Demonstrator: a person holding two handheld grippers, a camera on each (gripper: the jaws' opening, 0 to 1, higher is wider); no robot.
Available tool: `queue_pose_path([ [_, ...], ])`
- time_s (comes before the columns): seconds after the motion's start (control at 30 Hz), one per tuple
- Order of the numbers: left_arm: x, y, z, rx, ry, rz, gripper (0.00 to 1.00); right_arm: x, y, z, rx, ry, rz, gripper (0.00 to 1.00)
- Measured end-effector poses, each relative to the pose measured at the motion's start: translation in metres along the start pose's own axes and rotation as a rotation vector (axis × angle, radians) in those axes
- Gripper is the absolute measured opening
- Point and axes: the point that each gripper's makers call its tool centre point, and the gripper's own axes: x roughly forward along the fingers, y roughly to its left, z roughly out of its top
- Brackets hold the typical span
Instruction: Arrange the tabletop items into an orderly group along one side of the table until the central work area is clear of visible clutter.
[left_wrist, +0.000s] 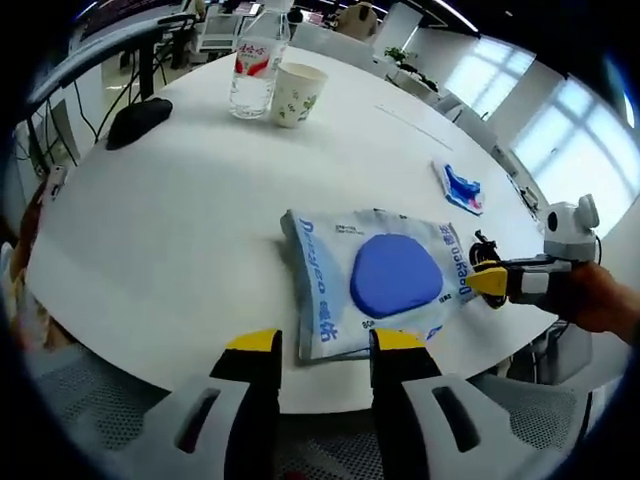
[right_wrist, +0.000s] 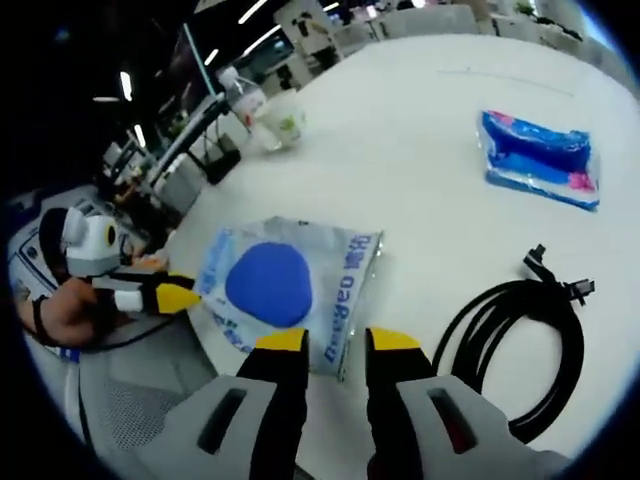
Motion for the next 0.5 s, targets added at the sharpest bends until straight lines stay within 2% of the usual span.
queue_pose_path([
  [0.13,0.003,-0.002,-0.003,0.017,0.011,-0.005,0.18,0.002,-0.001,0.0,0.02,-0.003,-0.006,0.14],
  [0.2,0.005,-0.002,-0.004,0.045,0.019,-0.003,0.08,0.003,-0.001,0.001,0.021,-0.01,-0.006,0.05],
  [0.23,0.006,0.0,-0.005,0.055,0.027,0.005,0.03,0.002,-0.004,0.002,0.006,-0.014,-0.029,0.0],
  [0.33,0.005,-0.002,-0.002,0.032,0.022,-0.012,0.01,-0.001,-0.001,0.007,0.033,-0.038,0.001,0.0],
  [0.5,0.005,-0.004,0.005,0.038,0.004,-0.024,0.0,-0.006,0.001,0.012,0.016,-0.049,0.009,0.0],
])
